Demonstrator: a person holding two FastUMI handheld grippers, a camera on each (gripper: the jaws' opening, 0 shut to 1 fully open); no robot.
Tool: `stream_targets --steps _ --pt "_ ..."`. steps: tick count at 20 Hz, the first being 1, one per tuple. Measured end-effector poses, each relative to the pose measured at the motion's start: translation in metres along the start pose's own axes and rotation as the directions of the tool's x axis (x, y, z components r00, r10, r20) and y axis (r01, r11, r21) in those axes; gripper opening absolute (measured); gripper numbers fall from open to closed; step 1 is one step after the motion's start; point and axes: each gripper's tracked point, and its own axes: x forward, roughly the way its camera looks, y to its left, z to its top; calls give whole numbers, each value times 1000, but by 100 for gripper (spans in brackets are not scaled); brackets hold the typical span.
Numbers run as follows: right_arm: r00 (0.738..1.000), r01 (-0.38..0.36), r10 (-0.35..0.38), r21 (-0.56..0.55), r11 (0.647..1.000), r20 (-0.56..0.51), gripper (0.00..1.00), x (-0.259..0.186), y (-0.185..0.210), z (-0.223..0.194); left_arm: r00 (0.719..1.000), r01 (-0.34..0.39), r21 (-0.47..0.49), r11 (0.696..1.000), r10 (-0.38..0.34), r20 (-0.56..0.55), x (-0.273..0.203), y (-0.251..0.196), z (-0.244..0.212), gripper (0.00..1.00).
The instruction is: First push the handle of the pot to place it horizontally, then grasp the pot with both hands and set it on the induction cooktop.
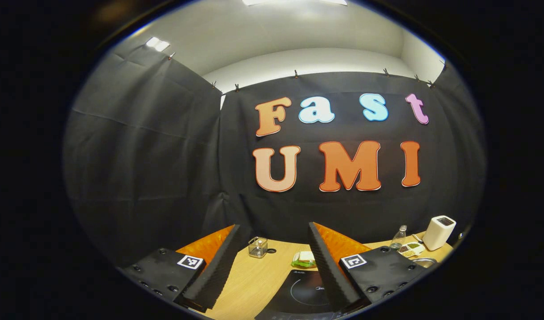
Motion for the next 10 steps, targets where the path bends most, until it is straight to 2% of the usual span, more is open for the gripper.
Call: stream_targets --steps 10 --pt "998 57 -59 60 997 33 0 1 -25 33 999 24 5 1000 -23 -28 0 8 -16 97"
